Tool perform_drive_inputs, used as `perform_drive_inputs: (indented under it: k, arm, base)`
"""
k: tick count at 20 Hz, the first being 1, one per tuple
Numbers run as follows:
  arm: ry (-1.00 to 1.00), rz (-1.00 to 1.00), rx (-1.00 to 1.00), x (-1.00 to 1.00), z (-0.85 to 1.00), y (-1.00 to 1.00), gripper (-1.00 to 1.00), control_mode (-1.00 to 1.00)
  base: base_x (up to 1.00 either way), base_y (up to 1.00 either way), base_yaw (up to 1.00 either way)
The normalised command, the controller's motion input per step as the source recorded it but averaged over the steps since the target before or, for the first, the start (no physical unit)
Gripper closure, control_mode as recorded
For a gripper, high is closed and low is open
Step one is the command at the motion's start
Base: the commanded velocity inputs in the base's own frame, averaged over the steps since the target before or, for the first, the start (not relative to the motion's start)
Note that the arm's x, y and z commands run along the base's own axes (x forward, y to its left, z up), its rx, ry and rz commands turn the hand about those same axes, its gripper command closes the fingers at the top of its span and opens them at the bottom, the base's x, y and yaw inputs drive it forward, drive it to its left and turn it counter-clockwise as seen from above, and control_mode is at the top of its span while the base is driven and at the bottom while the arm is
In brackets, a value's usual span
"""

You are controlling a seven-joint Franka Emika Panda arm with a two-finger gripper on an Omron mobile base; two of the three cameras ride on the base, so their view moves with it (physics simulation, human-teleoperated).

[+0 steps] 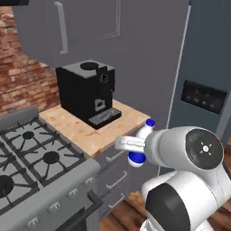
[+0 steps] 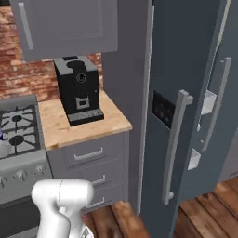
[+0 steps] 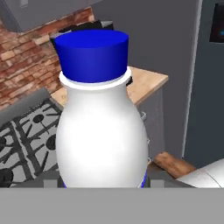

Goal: Take the bottled waters from the counter and place them in the freezer to freeze. Close the freezer door after placing the bottles.

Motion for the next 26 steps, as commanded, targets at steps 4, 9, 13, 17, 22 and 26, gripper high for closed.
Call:
perform_drive_inputs:
  k: [4,9,13,17,22,26]
  arm:
    - [0.0,0.0,0.0,0.0,0.0,0.0,1.0,1.0]
    - [0.0,0.0,0.0,0.0,0.0,0.0,1.0,1.0]
    - [0.0,0.0,0.0,0.0,0.0,0.0,1.0,1.0]
    - [0.0,0.0,0.0,0.0,0.0,0.0,1.0,1.0]
    - [0.0,0.0,0.0,0.0,0.0,0.0,1.0,1.0]
    - [0.0,0.0,0.0,0.0,0.0,0.0,1.0,1.0]
  base:
    - [-1.0,0.0,-0.62]
    - [-0.96,0.0,-0.75]
    - [-0.4,-0.36,-0.79]
    - [-0.02,-0.84,-0.78]
    - [0.41,-0.91,-0.6]
    - [1.0,-0.33,-0.12]
